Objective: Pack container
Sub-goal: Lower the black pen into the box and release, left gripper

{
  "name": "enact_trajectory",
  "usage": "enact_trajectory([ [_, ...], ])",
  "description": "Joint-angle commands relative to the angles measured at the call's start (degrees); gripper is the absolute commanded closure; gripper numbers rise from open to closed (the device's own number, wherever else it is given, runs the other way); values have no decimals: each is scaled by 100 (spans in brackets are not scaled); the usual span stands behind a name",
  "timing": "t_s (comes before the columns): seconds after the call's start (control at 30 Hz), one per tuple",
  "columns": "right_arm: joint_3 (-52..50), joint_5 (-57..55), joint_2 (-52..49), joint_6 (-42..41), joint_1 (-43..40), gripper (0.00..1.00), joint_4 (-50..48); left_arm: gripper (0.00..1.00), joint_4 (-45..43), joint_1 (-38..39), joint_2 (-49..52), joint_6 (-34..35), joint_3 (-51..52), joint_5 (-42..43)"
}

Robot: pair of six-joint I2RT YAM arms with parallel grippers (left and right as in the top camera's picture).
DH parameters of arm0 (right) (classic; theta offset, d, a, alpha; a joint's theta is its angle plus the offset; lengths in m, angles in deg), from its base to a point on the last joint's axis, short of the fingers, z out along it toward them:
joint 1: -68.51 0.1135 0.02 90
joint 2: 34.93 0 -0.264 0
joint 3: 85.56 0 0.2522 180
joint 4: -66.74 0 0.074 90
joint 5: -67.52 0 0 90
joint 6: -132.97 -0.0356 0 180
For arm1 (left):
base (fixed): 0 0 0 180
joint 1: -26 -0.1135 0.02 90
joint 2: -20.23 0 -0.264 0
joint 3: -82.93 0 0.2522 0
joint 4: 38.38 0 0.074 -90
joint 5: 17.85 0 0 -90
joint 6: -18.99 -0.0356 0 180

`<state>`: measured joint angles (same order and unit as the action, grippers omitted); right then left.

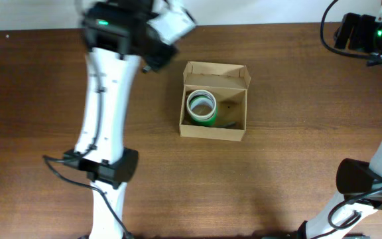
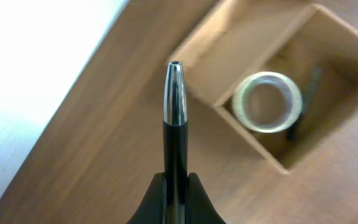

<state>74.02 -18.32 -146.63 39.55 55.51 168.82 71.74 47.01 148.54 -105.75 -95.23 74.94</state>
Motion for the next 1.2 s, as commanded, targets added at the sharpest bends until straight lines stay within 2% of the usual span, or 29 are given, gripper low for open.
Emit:
enact_trajectory([
  [0.0,-26,31,74,-28,-22,1,-4,98,22,476,-535,-149,643,-365],
  [0.13,-26,31,74,-28,-22,1,-4,98,-457,715,-1519,-186,2133,-365],
  [0.23,-26,31,74,-28,-22,1,-4,99,-1272,734,-2323,-264,3617,-321],
  [0.37,-26,31,74,-28,-22,1,-4,99,-1762,739,-2492,-748,4610,313],
  [0.47,-26,31,74,-28,-22,1,-4,99,-2017,761,-2229,-920,4769,455],
  [0.77,-26,31,74,-28,-22,1,-4,98,-2245,1062,-1362,-2186,4769,730],
  [1.17,-26,31,74,-28,-22,1,-4,98,-2269,1397,-501,-2197,4769,706],
])
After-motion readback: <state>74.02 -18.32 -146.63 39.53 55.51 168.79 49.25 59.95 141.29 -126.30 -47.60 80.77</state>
